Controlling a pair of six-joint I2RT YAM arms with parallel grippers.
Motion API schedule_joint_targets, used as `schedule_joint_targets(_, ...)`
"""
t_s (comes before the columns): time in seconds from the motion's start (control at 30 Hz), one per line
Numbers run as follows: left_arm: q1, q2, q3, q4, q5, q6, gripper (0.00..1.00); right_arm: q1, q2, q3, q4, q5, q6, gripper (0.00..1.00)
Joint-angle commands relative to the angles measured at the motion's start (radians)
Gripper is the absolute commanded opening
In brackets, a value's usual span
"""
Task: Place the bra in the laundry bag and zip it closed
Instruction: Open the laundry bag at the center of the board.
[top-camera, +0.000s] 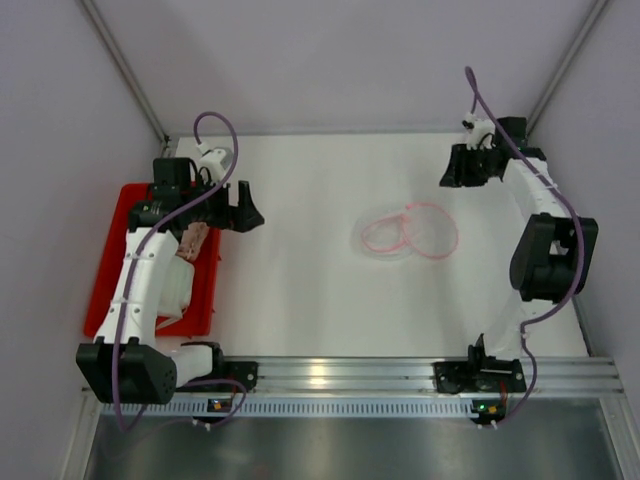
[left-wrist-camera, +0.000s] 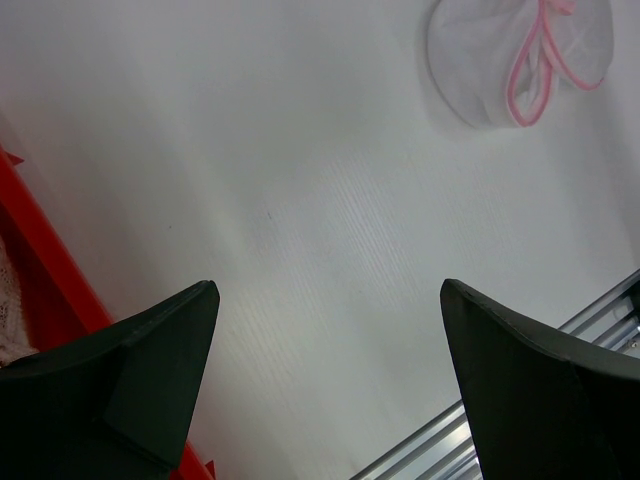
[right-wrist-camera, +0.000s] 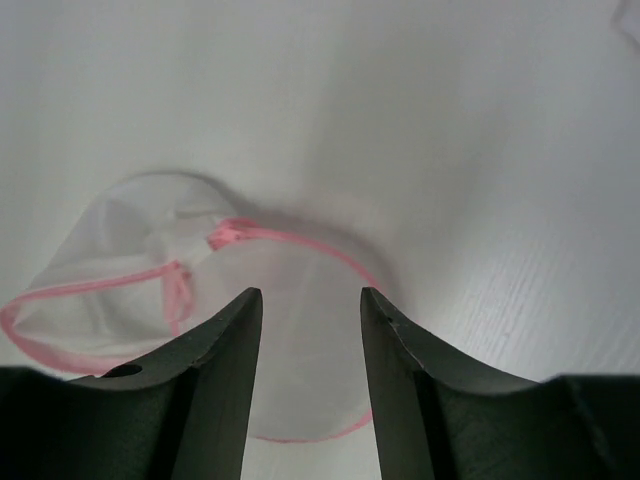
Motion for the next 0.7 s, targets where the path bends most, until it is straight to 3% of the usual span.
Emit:
schedule_joint_targets(0.0,0.002,0.005,0.014,0.009,0.039,0.013,0.99,-0.108,0.132,0.023,-0.009,-0.143,0.053,0.47)
schedule_joint_targets(0.3,0.002,-0.005,0.007,0.009,0.029,0.03,0.98,-0.147,0.215,-0.144,0.132,-0.203,0.194,0.58)
schedule_joint_targets(0.67,0.002,0.002,0.011,0.008,0.037,0.019,0.99,-0.151,0.106,-0.489,0.147,-0.519,0.266,0.49)
